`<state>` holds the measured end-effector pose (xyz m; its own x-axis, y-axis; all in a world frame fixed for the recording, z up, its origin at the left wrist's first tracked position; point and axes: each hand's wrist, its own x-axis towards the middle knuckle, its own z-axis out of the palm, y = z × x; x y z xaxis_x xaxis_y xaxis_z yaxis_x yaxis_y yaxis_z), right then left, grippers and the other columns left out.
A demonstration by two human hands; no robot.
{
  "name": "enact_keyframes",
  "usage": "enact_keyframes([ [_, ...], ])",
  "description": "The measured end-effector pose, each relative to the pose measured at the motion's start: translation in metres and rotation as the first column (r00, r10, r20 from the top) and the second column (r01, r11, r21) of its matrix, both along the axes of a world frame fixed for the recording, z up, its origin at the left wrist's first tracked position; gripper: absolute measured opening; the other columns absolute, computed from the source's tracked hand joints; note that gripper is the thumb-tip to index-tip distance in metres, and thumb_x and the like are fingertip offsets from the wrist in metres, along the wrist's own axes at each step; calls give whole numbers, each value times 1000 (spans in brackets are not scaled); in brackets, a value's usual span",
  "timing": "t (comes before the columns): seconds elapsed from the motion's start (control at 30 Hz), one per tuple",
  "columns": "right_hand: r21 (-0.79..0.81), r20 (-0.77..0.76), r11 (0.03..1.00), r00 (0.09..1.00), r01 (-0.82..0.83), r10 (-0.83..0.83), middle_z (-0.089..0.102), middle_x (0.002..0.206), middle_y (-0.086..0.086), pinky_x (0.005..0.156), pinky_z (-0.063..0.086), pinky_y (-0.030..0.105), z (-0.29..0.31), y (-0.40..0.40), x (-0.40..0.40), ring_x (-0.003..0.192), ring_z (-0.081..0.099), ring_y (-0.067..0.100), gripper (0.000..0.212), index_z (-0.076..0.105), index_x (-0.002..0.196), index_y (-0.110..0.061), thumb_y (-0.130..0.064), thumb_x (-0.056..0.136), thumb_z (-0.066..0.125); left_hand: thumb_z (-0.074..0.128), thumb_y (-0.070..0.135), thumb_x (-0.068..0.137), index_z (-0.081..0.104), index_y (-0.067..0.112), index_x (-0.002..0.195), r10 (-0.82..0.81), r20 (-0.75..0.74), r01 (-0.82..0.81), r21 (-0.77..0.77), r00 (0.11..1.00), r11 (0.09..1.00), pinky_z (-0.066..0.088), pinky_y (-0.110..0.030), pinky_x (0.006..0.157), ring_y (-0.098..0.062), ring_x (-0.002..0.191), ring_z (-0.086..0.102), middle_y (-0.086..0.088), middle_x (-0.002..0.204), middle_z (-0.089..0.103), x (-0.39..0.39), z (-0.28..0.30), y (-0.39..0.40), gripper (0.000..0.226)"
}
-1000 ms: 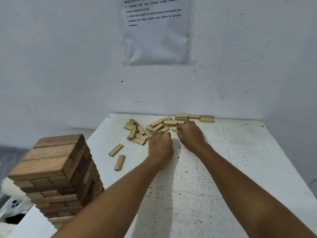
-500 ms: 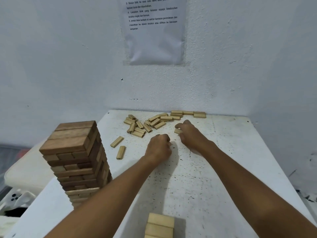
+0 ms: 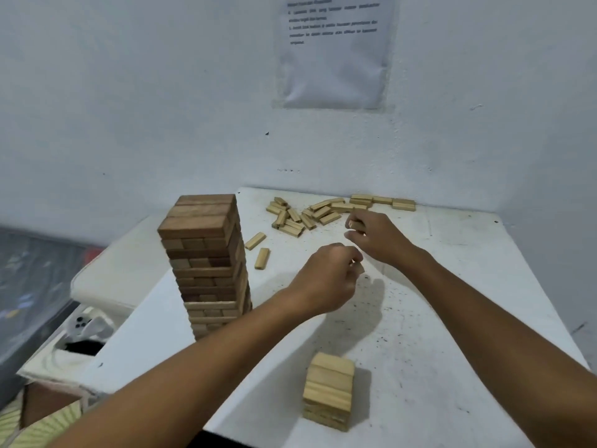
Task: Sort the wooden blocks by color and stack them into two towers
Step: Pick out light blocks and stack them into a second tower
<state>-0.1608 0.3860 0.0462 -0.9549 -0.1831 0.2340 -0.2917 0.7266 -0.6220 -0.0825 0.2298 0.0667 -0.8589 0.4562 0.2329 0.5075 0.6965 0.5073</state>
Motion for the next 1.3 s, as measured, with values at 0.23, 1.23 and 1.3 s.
enact_keyframes([
  [0.23, 159, 30, 956, 969, -246, 244, 68, 110, 6, 80, 47, 32, 0, -49, 7, 94, 60, 16, 23, 66, 114, -12, -23, 98, 55, 58, 15, 95, 66, 7, 118, -153, -74, 154, 1, 985, 988, 38, -11, 71, -13, 89, 57, -5, 103, 65, 55, 7, -41, 25],
  [1.23, 437, 41, 897, 995, 65, -92, 54, 109, 7, 74, 45, 34, -41, 20, 81, 88, 56, 22, 26, 58, 114, -10, -27, 103, 43, 66, 18, 90, 71, 14, 107, -84, 76, 67, 199, 994, 978, 54, -30, 68, -11, 70, 64, 1, 79, 68, 55, 6, -29, 18],
  [1.3, 351, 110, 922, 971, 162, -212, 52, 101, 3, 71, 41, 33, -40, 36, 107, 83, 56, 23, 26, 58, 103, -12, -33, 102, 43, 68, 17, 88, 71, 14, 100, -131, 104, 109, 197, 986, 974, 53, -24, 64, -8, 65, 64, 2, 73, 68, 62, 11, -14, 12],
])
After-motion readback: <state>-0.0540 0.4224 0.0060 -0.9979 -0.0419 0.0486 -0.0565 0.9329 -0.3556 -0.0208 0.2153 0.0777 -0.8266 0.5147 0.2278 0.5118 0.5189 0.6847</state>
